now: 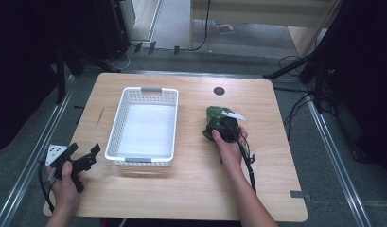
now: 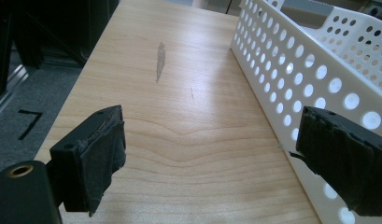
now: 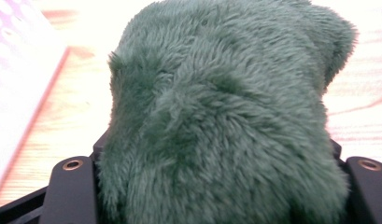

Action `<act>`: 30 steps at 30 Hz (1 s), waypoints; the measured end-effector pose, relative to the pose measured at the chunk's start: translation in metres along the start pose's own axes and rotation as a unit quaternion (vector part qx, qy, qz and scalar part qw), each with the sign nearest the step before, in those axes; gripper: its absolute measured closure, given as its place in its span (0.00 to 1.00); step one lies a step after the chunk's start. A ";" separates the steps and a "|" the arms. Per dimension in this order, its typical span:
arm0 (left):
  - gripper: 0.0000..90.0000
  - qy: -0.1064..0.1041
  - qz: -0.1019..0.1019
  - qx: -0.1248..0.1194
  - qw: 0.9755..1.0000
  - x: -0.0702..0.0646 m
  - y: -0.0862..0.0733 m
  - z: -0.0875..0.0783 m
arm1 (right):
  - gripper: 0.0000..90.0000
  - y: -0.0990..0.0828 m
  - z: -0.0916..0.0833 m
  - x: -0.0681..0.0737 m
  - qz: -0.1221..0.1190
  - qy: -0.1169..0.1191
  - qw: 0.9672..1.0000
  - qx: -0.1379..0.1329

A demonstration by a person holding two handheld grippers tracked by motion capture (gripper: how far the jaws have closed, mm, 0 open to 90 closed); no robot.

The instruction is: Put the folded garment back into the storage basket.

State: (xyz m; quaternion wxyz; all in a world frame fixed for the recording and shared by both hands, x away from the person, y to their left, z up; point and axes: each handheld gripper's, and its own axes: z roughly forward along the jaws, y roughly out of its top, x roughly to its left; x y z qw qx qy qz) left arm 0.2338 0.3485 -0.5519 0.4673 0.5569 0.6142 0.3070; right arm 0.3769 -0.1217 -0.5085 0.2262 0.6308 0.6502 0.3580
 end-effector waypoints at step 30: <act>0.10 -0.001 0.001 0.000 1.000 0.000 0.000 0.000 | 0.31 0.037 -0.038 0.094 -0.029 0.068 0.997 -0.024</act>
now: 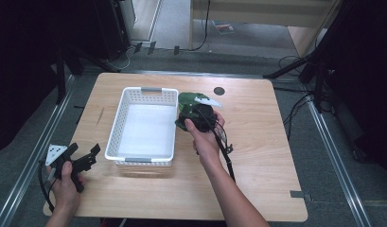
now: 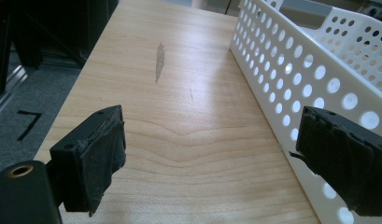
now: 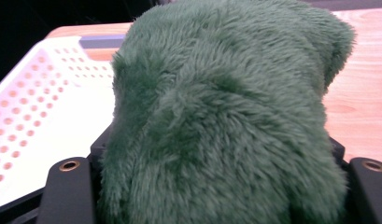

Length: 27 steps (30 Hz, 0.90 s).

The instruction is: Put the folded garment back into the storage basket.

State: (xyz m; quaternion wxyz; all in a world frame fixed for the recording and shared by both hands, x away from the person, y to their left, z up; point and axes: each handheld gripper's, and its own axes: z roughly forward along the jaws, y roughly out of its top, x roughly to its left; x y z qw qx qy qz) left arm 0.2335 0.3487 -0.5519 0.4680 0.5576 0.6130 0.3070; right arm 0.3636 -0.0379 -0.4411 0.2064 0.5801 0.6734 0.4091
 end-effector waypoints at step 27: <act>0.10 -0.002 -0.001 0.000 1.000 0.000 0.000 0.000 | 0.31 0.000 0.027 0.095 -0.028 0.038 0.999 0.014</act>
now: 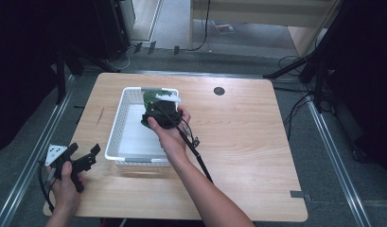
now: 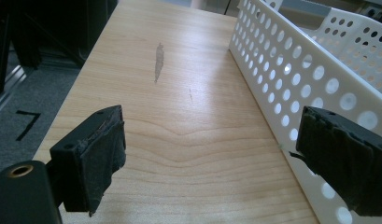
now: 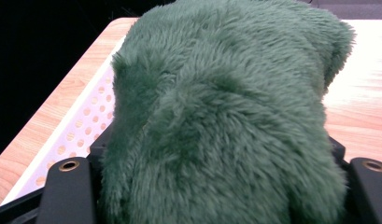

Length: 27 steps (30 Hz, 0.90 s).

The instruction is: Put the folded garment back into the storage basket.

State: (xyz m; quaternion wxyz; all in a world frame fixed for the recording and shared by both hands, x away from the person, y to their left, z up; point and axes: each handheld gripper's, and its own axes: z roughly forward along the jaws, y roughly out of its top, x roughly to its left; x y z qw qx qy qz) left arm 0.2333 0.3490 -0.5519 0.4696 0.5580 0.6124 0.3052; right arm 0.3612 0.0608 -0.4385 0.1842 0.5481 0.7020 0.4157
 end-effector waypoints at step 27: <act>0.10 -0.002 -0.002 -0.002 1.000 0.000 0.000 0.000 | 0.30 -0.015 0.062 0.028 0.013 -0.024 0.994 0.101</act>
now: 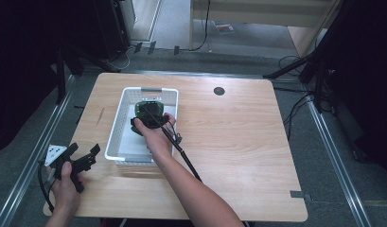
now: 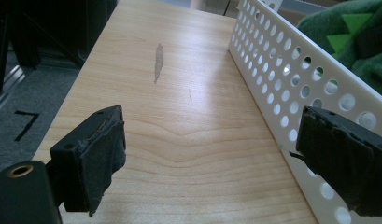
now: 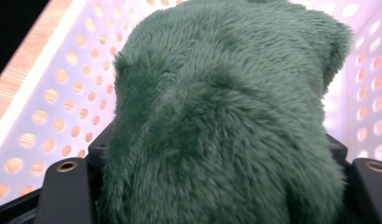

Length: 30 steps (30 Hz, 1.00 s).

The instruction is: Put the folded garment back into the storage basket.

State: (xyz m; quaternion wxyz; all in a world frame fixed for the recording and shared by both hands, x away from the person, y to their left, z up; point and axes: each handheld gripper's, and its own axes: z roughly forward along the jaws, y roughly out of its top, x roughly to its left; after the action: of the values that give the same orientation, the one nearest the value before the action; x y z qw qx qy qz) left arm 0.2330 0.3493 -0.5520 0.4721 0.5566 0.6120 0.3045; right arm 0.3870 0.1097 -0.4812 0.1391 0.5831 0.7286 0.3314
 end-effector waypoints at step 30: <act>0.10 0.001 0.000 0.000 1.000 0.000 0.000 0.000 | 0.13 0.006 -0.037 -0.004 -0.041 -0.009 0.999 -0.026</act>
State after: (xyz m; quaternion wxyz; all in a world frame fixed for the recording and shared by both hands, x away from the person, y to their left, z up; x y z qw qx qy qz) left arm 0.2327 0.3493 -0.5518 0.4715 0.5562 0.6127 0.3048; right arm 0.3712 0.0953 -0.4506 0.1743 0.5513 0.7419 0.3395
